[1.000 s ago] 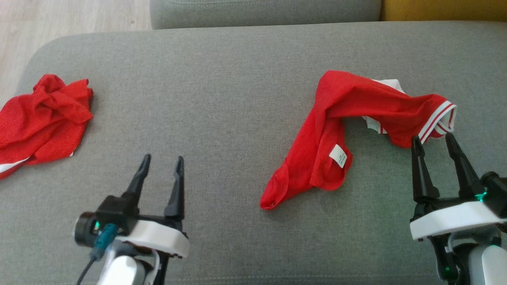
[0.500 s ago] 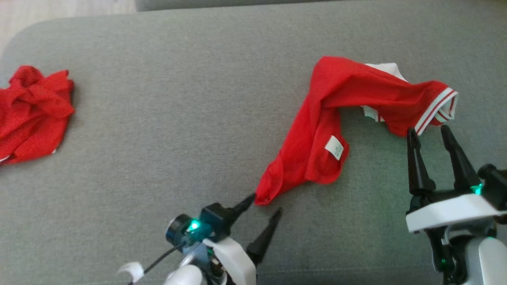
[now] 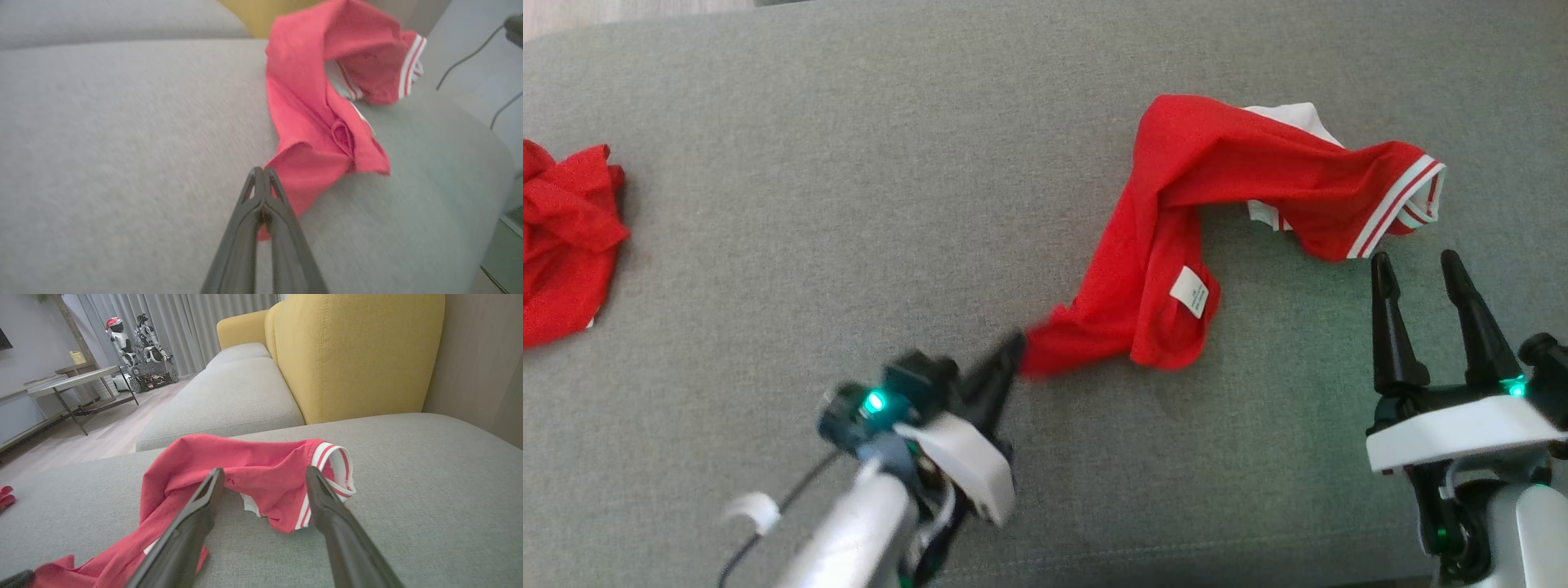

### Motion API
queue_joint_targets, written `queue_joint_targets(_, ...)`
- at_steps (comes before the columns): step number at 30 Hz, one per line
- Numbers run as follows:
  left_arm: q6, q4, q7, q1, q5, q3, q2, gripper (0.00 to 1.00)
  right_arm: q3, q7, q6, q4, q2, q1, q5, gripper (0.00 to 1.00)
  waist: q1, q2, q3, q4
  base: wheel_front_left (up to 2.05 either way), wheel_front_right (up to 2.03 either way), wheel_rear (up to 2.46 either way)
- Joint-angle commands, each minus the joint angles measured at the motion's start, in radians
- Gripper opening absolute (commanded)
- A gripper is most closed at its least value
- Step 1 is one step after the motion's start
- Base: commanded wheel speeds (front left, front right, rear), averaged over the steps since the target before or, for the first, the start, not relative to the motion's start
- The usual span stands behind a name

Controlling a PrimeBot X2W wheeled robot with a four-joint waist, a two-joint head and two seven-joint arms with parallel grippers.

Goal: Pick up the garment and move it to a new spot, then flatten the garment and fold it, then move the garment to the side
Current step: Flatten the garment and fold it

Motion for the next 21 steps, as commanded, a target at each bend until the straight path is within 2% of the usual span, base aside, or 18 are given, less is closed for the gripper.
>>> queue_joint_targets(1, 0.012, -0.047, -0.022, -0.056, -0.003, 0.05, 0.015, 0.0, 0.017, -0.01, -0.001, -0.03, -0.005, -0.034, 0.011, 1.0, 0.0, 0.0, -0.003, 0.002, 0.0, 0.0, 0.0)
queue_joint_targets(8, 0.065, -0.158, -0.077, -0.176, 0.017, 0.164, 0.091, 0.0, 0.021, -0.014, -0.001, -0.019, -0.005, -0.036, 0.031, 1.0, 0.0, 0.0, -0.015, 0.018, 0.0, 0.0, 0.0)
queue_joint_targets(12, 0.073, -0.196, -0.077, -0.281, 0.035, 0.209, 0.132, 0.0, 0.028, -0.015, -0.001, -0.012, -0.005, -0.042, 0.042, 1.0, 0.0, 0.0, -0.018, 0.022, 0.0, 0.0, 0.0)
queue_joint_targets(17, 0.083, -0.235, -0.081, -0.384, 0.048, 0.247, 0.156, 0.0, 0.035, -0.024, -0.001, 0.004, -0.005, -0.045, 0.062, 1.0, 0.0, 0.0, -0.022, 0.021, 0.0, 0.0, 0.0)
queue_joint_targets(21, 0.1, -0.29, -0.089, -0.4, 0.046, 0.27, 0.166, 0.0, 0.031, -0.031, -0.001, 0.018, -0.005, -0.037, 0.074, 1.0, 0.0, 0.0, -0.022, 0.029, 0.0, 0.0, 0.0)
